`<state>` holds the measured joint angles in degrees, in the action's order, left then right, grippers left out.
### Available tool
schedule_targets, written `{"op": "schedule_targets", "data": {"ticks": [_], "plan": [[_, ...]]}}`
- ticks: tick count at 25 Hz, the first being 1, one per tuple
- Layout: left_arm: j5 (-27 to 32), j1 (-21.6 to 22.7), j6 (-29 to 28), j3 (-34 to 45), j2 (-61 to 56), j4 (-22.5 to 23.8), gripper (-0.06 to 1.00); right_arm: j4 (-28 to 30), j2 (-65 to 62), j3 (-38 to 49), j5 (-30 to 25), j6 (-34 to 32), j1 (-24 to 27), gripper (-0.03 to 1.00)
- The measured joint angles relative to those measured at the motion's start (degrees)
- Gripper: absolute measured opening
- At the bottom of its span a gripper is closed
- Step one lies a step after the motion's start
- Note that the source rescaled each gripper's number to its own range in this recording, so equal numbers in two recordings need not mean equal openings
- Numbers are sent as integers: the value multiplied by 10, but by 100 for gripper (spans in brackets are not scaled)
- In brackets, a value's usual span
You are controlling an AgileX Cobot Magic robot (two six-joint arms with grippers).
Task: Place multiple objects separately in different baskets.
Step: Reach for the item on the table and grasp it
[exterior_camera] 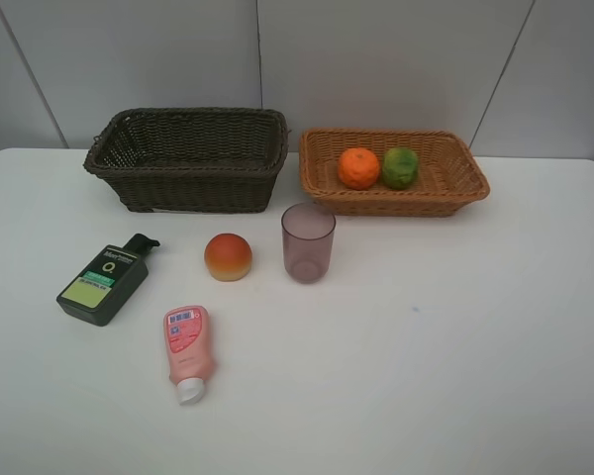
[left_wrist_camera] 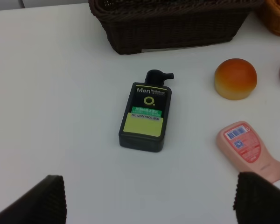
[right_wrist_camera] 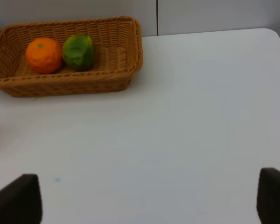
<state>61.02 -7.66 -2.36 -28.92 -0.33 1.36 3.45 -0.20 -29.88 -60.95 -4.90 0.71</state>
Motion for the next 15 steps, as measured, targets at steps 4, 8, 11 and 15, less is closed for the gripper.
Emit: {"op": "schedule_targets", "data": {"ticks": [4,8,11,15], "plan": [[0,0,0,0,0,0,93,0,0,0,0,0,0,100],[-2,0,1,0,0,1,93,0,0,0,0,0,0,100],[-5,0,1,-6,19,7,93,0,0,0,0,0,0,100],[-27,0,1,-37,120,32,93,0,0,0,0,0,0,100]]}}
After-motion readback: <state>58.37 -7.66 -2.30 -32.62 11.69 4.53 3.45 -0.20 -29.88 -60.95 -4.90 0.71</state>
